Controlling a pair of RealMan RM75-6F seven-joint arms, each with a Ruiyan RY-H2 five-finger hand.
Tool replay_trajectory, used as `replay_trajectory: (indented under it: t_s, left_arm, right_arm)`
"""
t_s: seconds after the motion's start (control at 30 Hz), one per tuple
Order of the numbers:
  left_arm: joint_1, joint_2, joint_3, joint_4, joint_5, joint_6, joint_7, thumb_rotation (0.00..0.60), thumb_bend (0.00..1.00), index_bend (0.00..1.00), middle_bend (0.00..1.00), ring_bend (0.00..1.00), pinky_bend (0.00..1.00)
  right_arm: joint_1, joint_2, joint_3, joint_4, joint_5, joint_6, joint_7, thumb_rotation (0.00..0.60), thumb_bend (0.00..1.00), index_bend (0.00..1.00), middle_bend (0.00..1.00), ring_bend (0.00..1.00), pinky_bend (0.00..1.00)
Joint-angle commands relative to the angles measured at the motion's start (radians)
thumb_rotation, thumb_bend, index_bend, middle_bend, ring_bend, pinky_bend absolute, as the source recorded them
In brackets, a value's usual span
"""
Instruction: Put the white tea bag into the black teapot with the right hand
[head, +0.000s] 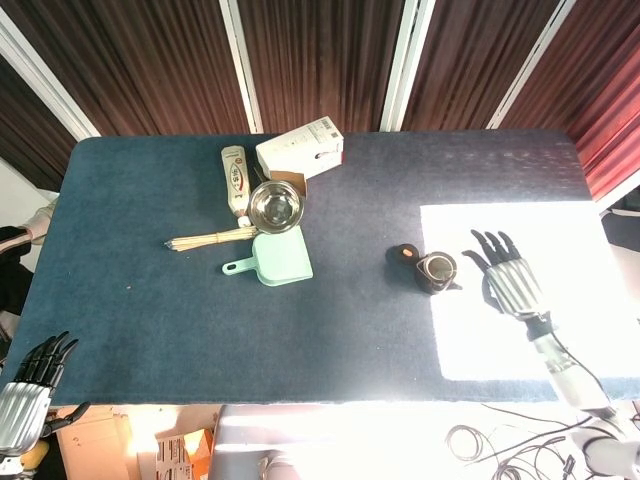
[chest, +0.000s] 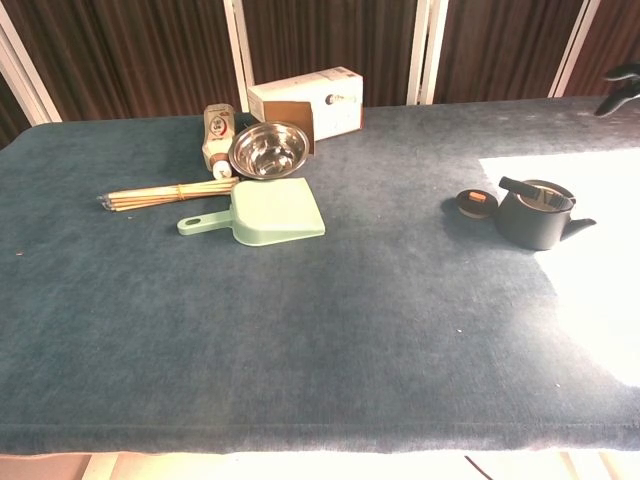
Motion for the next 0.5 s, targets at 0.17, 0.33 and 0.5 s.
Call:
replay_trajectory:
  t_s: [0.17,0.33,0.5]
  left_arm:
    - [0.002,0.115,-0.019,-0.298,-0.067,-0.081,0.191,0.6,0.03,0.0,0.01,0.0,0.13]
    - [0.006,0.129,-0.014,-0.364,-0.06,-0.088,0.261,0.6,0.03,0.0,0.01,0.0,0.13]
    - [0.009,0.125,-0.005,-0.364,-0.048,-0.092,0.274,0.6,0.03,0.0,0.01,0.0,0.13]
  right_arm:
    - [-0.302,0.095,-0.134,-0.149,-0.096,0.339,-0.018,0.6,0.56,0.06,0.0,0.0,0.0]
    - [-0.343,0.086,-0.142,-0.127,-0.105,0.367,-0.039,0.6,0.51,0.02,0.0,0.0,0.0]
    - [-0.346,0.087,-0.131,-0.119,-0.1,0.35,-0.032,0.6,0.5,0.0,0.0,0.0,0.0]
